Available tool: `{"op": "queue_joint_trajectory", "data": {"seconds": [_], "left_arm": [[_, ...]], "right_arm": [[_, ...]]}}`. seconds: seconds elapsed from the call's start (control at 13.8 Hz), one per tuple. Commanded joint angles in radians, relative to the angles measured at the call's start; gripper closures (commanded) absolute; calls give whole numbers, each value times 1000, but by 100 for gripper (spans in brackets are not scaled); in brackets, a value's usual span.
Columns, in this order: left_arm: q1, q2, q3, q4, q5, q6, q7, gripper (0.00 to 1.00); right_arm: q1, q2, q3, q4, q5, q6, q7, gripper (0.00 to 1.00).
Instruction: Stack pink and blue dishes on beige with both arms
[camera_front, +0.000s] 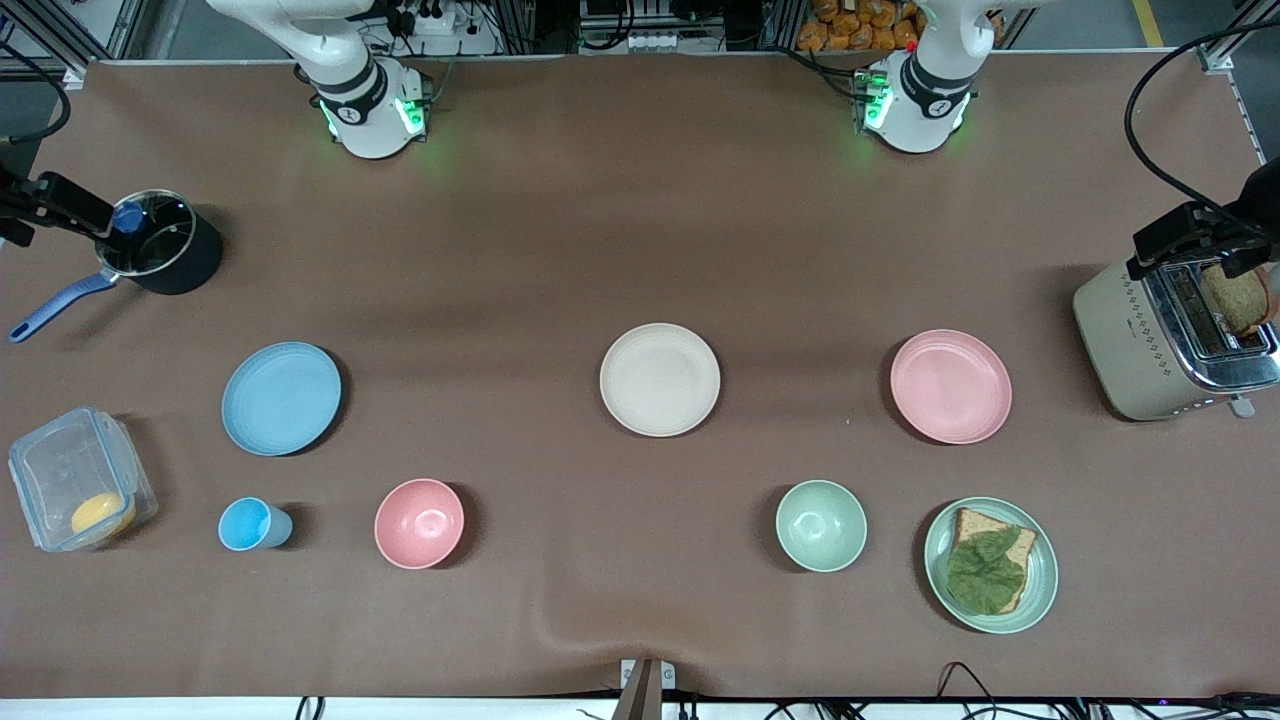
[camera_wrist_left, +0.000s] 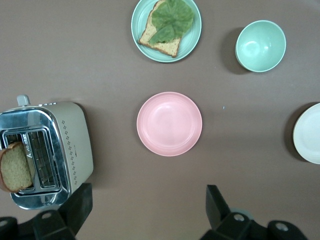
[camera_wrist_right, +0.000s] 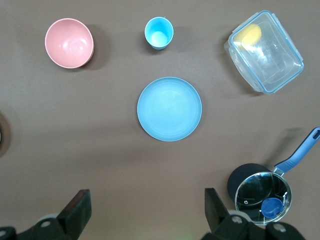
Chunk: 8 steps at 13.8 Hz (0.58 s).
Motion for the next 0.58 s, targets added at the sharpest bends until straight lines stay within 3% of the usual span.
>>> {"op": "queue_joint_trajectory", "data": {"seconds": [0.0,0.36,0.51], "left_arm": [[-3,-7,6,6,-6,-28,10,0],[-8,17,6,6,-1,-32,5,0],[-17,43,1,6,57,-31,4,0]], "right_arm": [[-18,2,19,13,-2,1,12,0],[-15,1,19,5,-3,1,12,0],[-15,-1,19,-1,-3,3,12,0]]}}
